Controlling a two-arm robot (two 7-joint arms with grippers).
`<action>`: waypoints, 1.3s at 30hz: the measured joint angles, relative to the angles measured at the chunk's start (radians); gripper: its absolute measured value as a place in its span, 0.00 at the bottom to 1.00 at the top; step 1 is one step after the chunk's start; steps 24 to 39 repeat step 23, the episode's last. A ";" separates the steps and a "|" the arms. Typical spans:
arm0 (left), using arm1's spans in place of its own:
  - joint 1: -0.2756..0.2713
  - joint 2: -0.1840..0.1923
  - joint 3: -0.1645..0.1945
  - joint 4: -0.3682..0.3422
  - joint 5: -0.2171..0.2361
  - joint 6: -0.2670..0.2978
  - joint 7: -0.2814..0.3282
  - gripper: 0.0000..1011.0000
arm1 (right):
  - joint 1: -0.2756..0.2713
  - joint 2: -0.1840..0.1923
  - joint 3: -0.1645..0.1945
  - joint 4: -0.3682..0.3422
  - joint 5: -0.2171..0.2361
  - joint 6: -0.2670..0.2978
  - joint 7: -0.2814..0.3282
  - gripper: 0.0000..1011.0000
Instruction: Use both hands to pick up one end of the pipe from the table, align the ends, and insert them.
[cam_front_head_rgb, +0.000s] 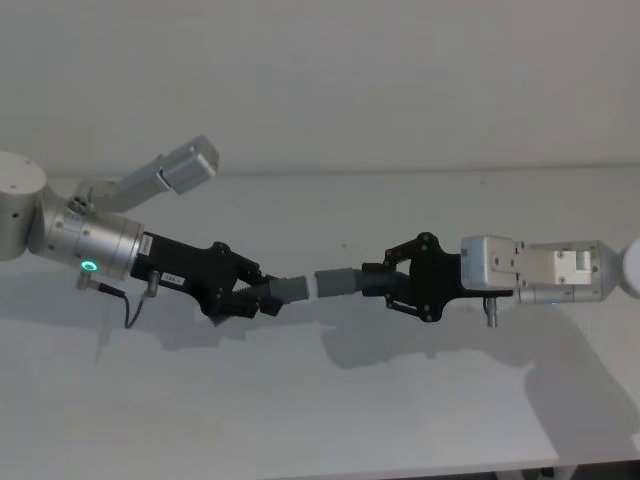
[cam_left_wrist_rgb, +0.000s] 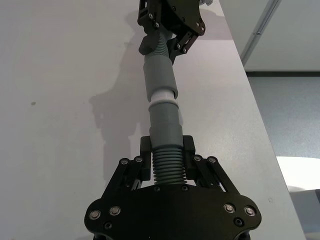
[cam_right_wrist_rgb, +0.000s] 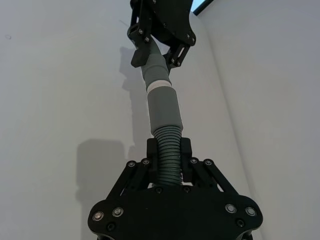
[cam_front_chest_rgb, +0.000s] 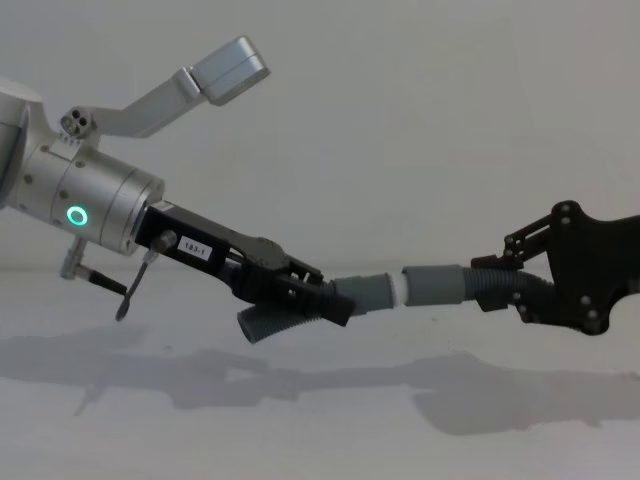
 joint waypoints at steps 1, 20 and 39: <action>0.000 0.000 0.000 0.000 0.000 0.000 0.000 0.33 | 0.000 0.000 0.000 0.000 0.000 0.000 0.000 0.23; 0.024 0.009 -0.011 -0.043 -0.001 0.015 0.028 0.33 | 0.000 0.001 0.000 0.000 0.000 0.000 0.000 0.23; 0.025 0.009 -0.011 -0.045 -0.002 0.016 0.029 0.33 | 0.000 0.001 0.000 0.000 0.000 0.000 0.000 0.23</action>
